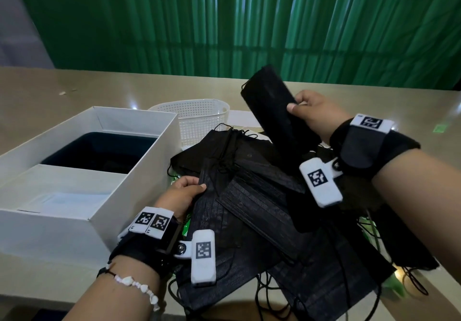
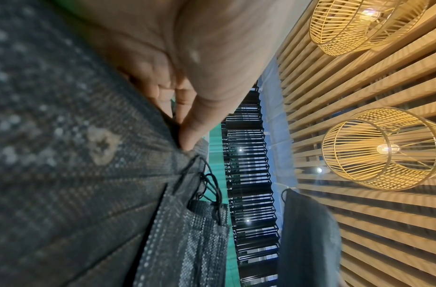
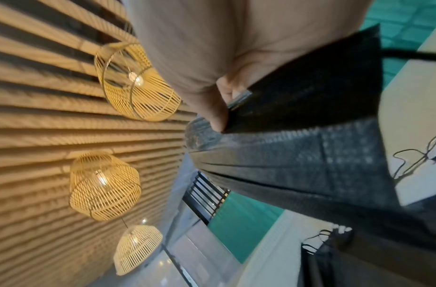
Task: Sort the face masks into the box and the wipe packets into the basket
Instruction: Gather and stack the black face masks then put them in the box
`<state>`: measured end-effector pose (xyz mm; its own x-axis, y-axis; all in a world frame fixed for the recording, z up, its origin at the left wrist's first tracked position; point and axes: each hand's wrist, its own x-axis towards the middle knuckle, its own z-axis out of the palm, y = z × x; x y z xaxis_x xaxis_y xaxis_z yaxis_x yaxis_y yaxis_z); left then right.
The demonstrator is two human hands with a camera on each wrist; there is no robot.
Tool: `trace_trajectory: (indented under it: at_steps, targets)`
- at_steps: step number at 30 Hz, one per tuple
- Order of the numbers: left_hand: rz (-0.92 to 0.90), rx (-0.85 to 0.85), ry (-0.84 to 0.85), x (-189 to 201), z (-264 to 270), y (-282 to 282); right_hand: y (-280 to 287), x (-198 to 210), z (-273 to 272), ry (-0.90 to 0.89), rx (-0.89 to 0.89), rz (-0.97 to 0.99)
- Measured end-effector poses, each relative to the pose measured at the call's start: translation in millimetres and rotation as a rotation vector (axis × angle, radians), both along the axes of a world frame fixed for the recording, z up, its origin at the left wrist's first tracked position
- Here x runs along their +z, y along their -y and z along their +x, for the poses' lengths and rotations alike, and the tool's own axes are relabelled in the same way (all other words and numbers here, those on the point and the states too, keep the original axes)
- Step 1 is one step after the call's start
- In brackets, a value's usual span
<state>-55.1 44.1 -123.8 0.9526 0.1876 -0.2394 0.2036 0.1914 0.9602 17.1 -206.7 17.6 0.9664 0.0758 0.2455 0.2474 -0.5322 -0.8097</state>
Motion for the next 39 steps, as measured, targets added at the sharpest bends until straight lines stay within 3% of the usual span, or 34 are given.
trace_trajectory:
  at_steps: [5, 12, 15, 17, 19, 25, 30, 34, 39]
  targets:
    - [-0.017, -0.034, 0.012, 1.3, -1.6, -1.3, 3.1, 13.2, -16.4, -0.136, 0.158, 0.319]
    - [-0.019, -0.05, 0.028, 0.3, -1.2, -2.3, 3.3, -13.4, -38.2, -0.32, 0.375, 0.159]
    - [-0.013, -0.041, 0.028, 0.8, -0.8, -2.1, 7.5, -28.7, -37.3, -0.359, 0.393, -0.139]
    - [-0.027, -0.033, 0.032, 1.5, -1.3, -1.5, 16.7, -41.7, -30.2, -0.346, 0.329, -0.426]
    - [-0.034, -0.028, 0.031, 2.3, -1.9, -0.9, 29.4, -48.1, -22.4, -0.296, 0.217, -0.535]
    - [-0.04, 0.011, -0.025, 7.6, -2.0, 1.5, 79.6, -42.0, -4.0, -0.237, -0.126, -0.37]
    - [-0.038, 0.033, -0.023, 16.5, -9.6, 3.0, 105.0, -29.9, -11.7, -0.189, -0.272, -0.371]
    - [0.143, -0.026, 0.035, 23.5, -17.7, 8.6, 124.1, -18.3, -11.9, -0.126, -0.375, -0.224]
    - [0.523, 0.031, 0.305, 60.7, -22.4, 8.9, 142.7, -16.7, -5.7, -0.106, -0.408, -0.073]
